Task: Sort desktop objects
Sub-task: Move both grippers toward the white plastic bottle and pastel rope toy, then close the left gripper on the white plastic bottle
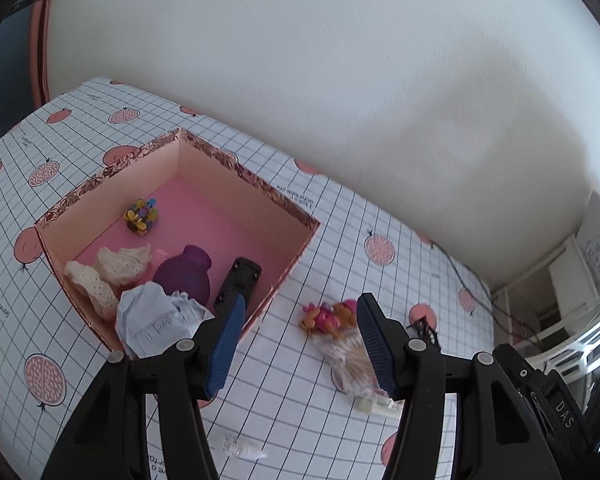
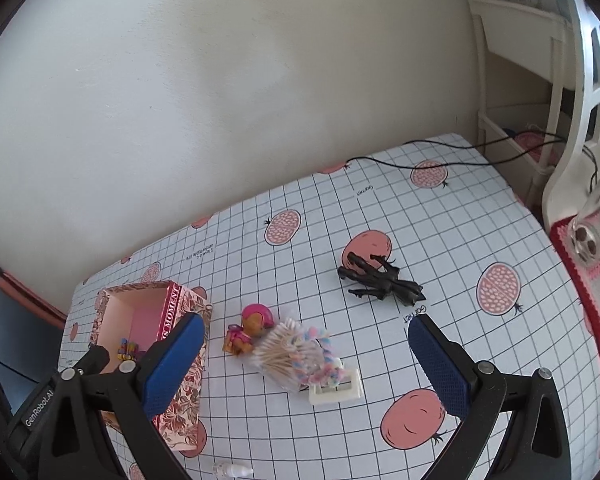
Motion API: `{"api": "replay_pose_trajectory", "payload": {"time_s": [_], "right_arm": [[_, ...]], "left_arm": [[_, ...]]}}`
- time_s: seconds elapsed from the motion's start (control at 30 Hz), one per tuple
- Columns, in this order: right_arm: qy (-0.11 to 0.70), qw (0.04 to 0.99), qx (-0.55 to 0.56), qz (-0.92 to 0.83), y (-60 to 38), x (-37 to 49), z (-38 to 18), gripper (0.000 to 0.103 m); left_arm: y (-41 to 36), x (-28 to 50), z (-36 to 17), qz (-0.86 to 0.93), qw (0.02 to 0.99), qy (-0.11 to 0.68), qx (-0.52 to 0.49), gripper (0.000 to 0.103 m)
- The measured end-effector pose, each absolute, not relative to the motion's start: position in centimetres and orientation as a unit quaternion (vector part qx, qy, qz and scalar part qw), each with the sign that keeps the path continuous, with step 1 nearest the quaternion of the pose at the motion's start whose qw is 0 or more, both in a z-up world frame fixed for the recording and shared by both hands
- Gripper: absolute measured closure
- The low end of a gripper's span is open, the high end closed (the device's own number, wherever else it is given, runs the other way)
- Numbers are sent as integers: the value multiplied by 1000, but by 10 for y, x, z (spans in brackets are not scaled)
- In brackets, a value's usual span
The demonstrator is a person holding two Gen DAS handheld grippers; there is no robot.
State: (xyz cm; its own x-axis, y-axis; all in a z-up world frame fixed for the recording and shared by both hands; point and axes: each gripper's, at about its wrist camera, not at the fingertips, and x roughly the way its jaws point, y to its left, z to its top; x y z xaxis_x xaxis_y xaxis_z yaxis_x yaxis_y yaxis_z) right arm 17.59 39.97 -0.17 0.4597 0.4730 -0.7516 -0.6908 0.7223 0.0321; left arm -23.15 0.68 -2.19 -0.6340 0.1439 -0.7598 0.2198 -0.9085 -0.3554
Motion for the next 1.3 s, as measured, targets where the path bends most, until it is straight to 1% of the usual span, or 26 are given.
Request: {"api": "replay_pose_trajectory", "payload": {"time_s": [0.13,0.3,0.4,0.57,0.77,0.83,1.03,1.3], "right_arm": [[409,833,-147,341,395,185,-14,0],[439,823,-153,328,391,195,-32,0],[456,814,-180,311,393,199,-46,0],[486,802,-176,298,387,206,-61,0],[515,792,-165,284,385,209,-74,0],[517,791,-167,281,386,209,-77,0],[509,792,-196,273,393,209,-89,0],[509,788,-204,280,401,207,-98,0]], "left_arm": [[11,-227,-26,-869,35,221,441,44],[12,-214,-57,-835,62,240,491,44],[13,-203,-78,-818,81,240,517,44],[20,-190,-106,-796,89,200,563,44],[36,-183,-133,-776,75,155,608,44],[41,-181,-141,-770,69,135,620,44],[50,-180,-151,-761,56,117,635,44],[56,-178,-159,-758,49,89,644,44]]}}
